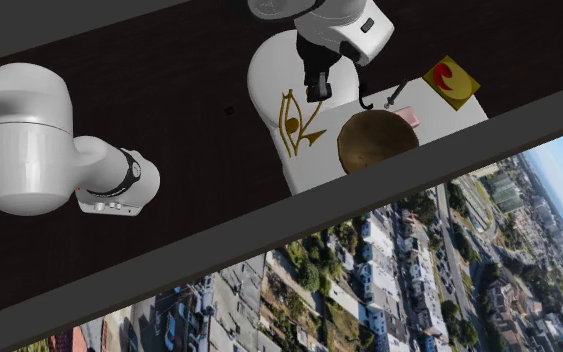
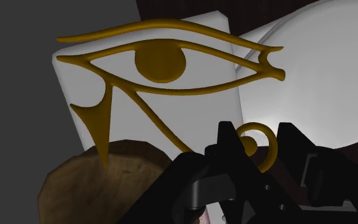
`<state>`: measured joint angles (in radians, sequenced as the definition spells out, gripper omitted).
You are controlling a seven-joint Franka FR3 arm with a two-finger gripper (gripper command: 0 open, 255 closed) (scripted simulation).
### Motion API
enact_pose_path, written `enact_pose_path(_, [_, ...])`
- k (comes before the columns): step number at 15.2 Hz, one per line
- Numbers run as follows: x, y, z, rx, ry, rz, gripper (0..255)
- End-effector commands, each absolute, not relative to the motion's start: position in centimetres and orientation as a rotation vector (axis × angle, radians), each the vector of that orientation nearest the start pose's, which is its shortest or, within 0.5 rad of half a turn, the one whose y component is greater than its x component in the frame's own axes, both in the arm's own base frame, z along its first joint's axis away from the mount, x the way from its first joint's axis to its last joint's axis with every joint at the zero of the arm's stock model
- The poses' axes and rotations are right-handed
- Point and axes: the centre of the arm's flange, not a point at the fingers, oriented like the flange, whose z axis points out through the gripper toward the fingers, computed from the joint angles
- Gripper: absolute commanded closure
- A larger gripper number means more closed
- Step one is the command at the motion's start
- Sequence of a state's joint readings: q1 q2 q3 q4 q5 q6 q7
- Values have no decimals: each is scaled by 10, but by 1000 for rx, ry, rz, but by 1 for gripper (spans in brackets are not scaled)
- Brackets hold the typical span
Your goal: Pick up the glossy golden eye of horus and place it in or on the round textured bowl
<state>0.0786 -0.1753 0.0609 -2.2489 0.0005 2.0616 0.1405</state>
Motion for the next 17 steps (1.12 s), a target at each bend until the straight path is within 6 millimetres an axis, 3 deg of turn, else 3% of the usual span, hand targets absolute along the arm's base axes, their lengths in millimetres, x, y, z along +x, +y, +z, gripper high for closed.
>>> enact_pose_path(1, [484,69,449,-3153,3,18,255])
enact_pose_path(2, [484,69,452,-3153,3,18,255])
enact_pose_path(14, [631,14,463,-3153,3,18,255])
enact_pose_path(17, [631,14,447,-3153,3,18,255])
